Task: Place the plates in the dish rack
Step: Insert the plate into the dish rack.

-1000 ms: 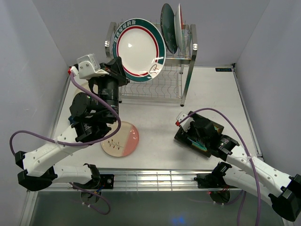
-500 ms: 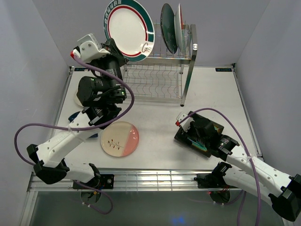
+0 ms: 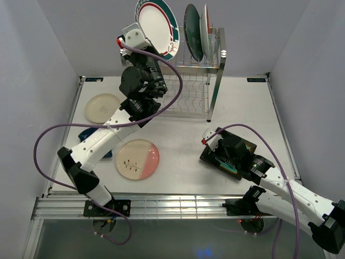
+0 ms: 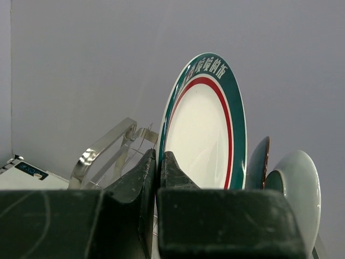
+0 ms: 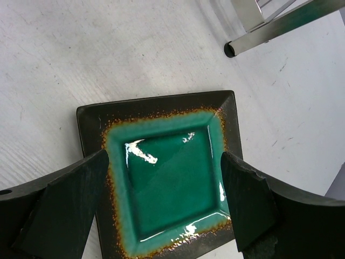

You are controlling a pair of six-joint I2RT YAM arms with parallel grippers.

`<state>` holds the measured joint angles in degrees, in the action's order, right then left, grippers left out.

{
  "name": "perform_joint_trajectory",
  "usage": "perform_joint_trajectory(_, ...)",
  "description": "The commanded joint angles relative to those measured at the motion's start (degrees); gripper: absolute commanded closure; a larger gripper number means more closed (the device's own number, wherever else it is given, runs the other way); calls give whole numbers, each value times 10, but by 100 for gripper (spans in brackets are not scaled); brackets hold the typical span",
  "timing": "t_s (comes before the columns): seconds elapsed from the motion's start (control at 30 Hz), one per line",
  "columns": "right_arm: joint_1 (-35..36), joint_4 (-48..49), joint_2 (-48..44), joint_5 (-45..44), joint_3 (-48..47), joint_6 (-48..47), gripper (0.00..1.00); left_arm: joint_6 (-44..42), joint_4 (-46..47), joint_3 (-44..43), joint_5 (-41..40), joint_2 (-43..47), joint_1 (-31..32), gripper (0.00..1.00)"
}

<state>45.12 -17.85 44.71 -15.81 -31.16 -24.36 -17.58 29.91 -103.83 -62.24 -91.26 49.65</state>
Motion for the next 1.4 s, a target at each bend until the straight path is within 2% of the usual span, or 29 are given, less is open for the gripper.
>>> perform_joint_trajectory(0.0, 3, 22, -13, -6, 0, 8, 10, -16, 44, -37, 28, -10, -11, 100)
perform_joint_trajectory(0.3, 4, 22, -16, -7, 0, 9, 10, -95, 65, -143, 18, -107, -25, 100)
perform_joint_trajectory(0.87, 7, 21, -18, -6, 0, 9, 10, -140, 73, -266, 21, -224, -36, 100)
perform_joint_trajectory(1.13, 8, 21, -19, -6, 0, 9, 10, -131, 70, -292, 33, -252, -39, 100)
perform_joint_trajectory(1.37, 8, 21, -18, -4, 0, 8, 10, -88, 47, -285, 34, -256, -39, 100)
